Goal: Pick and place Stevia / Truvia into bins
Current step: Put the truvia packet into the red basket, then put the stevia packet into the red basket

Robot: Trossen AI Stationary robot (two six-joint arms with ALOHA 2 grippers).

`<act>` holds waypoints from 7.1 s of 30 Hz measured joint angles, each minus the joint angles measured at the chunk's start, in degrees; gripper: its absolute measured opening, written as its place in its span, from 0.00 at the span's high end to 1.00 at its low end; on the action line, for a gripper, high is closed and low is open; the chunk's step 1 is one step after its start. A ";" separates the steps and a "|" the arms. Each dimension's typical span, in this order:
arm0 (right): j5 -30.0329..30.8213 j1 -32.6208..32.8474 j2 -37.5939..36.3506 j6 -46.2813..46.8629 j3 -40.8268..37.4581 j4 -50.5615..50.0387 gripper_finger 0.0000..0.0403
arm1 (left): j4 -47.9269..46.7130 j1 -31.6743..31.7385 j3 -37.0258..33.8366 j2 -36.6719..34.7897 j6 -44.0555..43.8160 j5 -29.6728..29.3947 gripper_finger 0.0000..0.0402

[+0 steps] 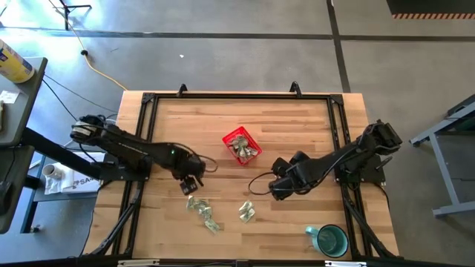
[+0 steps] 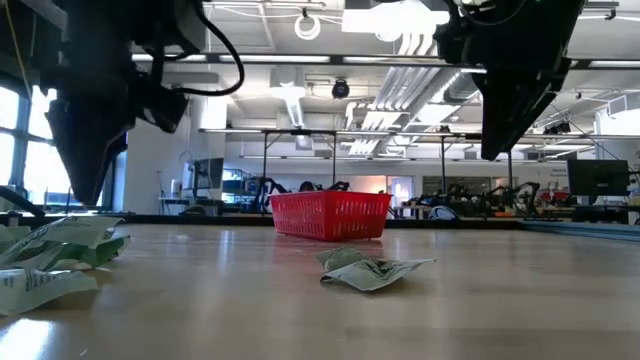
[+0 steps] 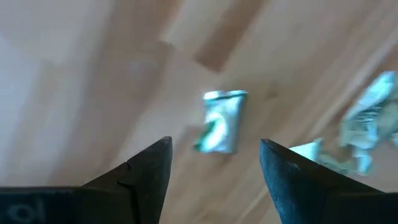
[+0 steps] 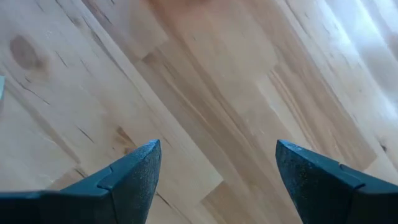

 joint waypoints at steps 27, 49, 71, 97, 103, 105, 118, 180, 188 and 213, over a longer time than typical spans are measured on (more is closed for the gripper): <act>0.05 2.57 0.00 7.69 -0.13 -1.64 0.24 | 8.93 5.05 10.78 5.71 15.27 -10.07 0.89; -3.18 8.28 2.60 -17.19 -0.07 23.05 0.24 | 4.71 15.09 24.34 10.15 26.12 -0.81 0.17; -16.75 6.63 18.71 -54.46 -0.11 48.10 0.47 | -4.81 -18.06 11.45 0.76 -18.29 -8.81 0.53; -21.58 -7.66 18.15 -36.94 -0.48 50.93 0.99 | -2.15 -33.29 5.94 0.76 -49.40 -13.07 0.58; -14.05 -10.85 8.09 -34.72 -0.02 48.34 0.99 | 14.36 -33.26 -1.80 0.83 -48.75 -13.76 0.58; -12.40 -13.68 6.42 -34.48 -0.11 45.92 0.99 | 19.22 -33.26 -4.36 0.83 -49.11 -13.93 0.58; -23.48 -28.99 7.95 -33.82 -0.09 43.24 0.65 | 27.52 -27.05 -10.98 0.83 -45.38 -15.49 0.58; -25.41 -10.60 22.32 -57.60 0.03 56.37 0.39 | 5.24 -8.99 0.64 -21.15 -10.56 -6.70 0.48; -24.18 -12.08 21.46 -49.12 0.42 49.23 0.81 | 4.68 -17.78 0.56 -19.68 -19.14 -13.52 0.59; -24.84 -30.61 8.70 -39.07 5.11 35.49 0.67 | 14.81 -12.84 0.58 2.01 -11.79 -8.10 0.69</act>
